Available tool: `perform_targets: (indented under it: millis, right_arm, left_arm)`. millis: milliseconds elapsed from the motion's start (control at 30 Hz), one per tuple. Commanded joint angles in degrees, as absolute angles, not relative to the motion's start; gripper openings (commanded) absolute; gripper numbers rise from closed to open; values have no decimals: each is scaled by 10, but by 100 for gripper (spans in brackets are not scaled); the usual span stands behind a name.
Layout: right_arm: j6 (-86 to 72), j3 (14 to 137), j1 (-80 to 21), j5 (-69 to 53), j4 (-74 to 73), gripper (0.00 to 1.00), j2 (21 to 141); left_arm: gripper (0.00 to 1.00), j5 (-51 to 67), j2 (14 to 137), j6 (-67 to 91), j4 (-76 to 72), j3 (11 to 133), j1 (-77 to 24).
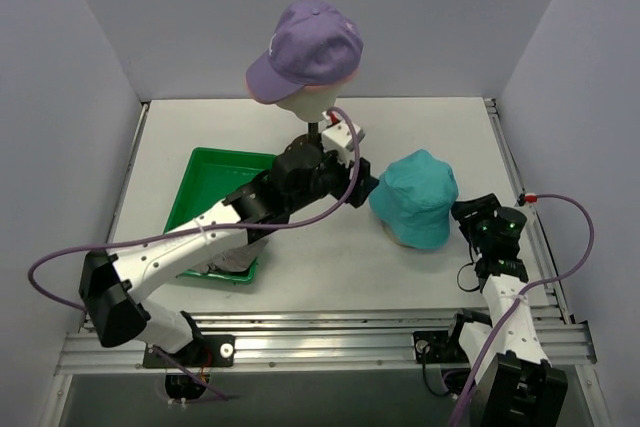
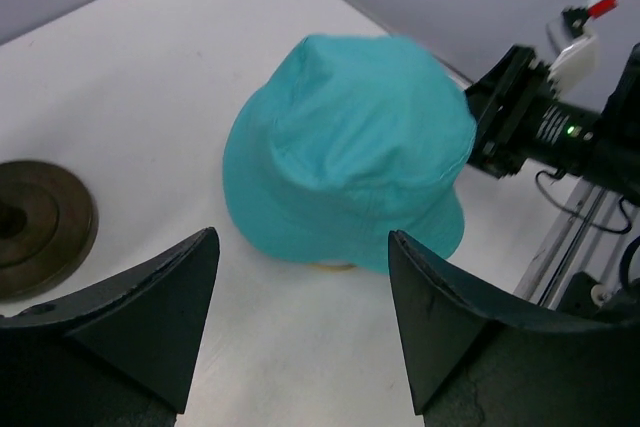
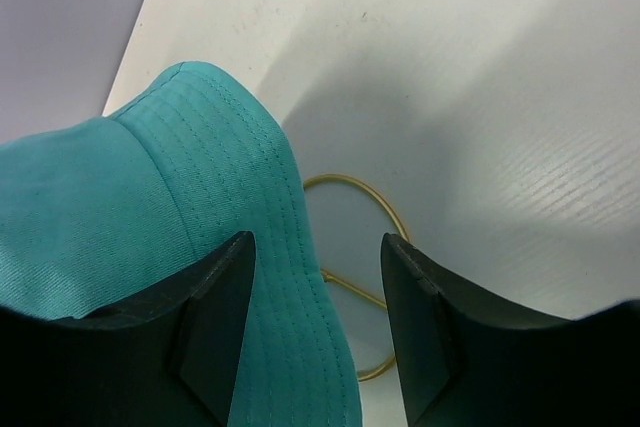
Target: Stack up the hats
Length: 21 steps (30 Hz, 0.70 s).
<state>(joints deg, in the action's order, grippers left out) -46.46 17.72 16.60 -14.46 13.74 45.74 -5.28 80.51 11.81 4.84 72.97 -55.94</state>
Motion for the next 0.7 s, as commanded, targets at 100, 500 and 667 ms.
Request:
perform_targets:
  millis: [100, 500, 667]
  right_arm:
    - [-460, 169, 169, -149, 216, 49, 490]
    - [-445, 178, 170, -156, 259, 49, 586]
    - [-445, 180, 170, -162, 263, 49, 584]
  left_arm:
    - [77, 24, 938, 128, 55, 909, -574]
    - [77, 59, 1118, 120, 69, 1091, -599]
    - [77, 64, 1164, 117, 90, 1147, -606]
